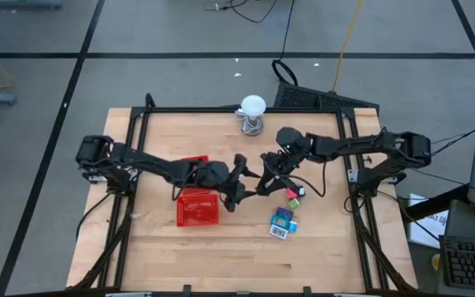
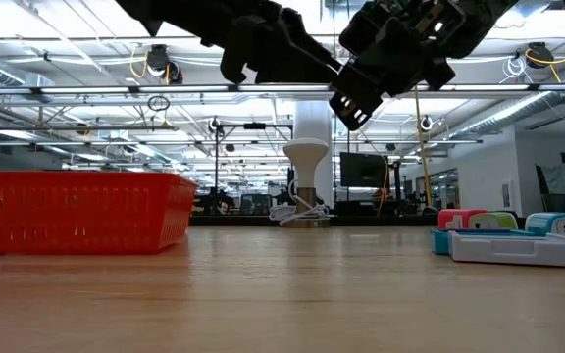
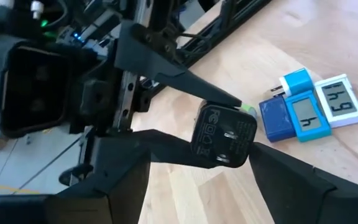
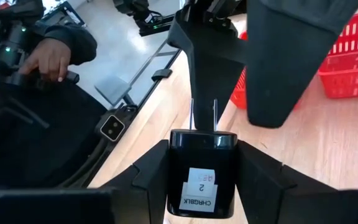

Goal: Pick & Place Office items
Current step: Put the top black charger adapter into the top red basket

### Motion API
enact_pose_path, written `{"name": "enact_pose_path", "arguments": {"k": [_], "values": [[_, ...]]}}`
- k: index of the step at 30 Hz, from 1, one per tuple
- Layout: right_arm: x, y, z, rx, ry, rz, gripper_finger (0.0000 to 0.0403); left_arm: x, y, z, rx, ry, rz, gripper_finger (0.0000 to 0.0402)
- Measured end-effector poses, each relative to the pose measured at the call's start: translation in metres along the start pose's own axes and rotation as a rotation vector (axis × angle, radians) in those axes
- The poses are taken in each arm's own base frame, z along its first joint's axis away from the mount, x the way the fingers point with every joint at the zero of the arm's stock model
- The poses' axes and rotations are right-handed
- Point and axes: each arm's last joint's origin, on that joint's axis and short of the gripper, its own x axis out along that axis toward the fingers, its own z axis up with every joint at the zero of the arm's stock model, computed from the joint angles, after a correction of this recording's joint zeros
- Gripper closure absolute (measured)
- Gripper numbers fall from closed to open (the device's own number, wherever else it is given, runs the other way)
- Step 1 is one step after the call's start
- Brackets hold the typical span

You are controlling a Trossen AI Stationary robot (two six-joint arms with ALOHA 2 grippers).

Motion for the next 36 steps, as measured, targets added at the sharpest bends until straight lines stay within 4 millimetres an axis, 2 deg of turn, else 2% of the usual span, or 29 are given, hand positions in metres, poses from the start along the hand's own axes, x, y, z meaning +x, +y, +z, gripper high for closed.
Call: {"name": "enact_pose_path", "arguments": {"k": [12, 26, 30, 36], "values": [[-0.021, -0.017, 0.009, -0.004, -0.089, -0.064, 0.0265, 0.001, 0.006, 0.000, 0.056, -0.033, 0.015, 0.0160], [-0.010, -0.007, 0.009, -0.002, -0.077, -0.023, 0.0265, 0.002, 0.015, -0.007, 0.050, -0.032, 0.010, 0.0163], [-0.010, -0.007, 0.008, 0.012, -0.064, -0.017, 0.0265, 0.002, 0.014, -0.007, 0.051, -0.065, -0.026, 0.0187], [-0.009, -0.006, 0.006, 0.015, -0.049, -0.006, 0.0265, 0.002, 0.012, -0.005, 0.049, -0.078, -0.042, 0.0252]]}}
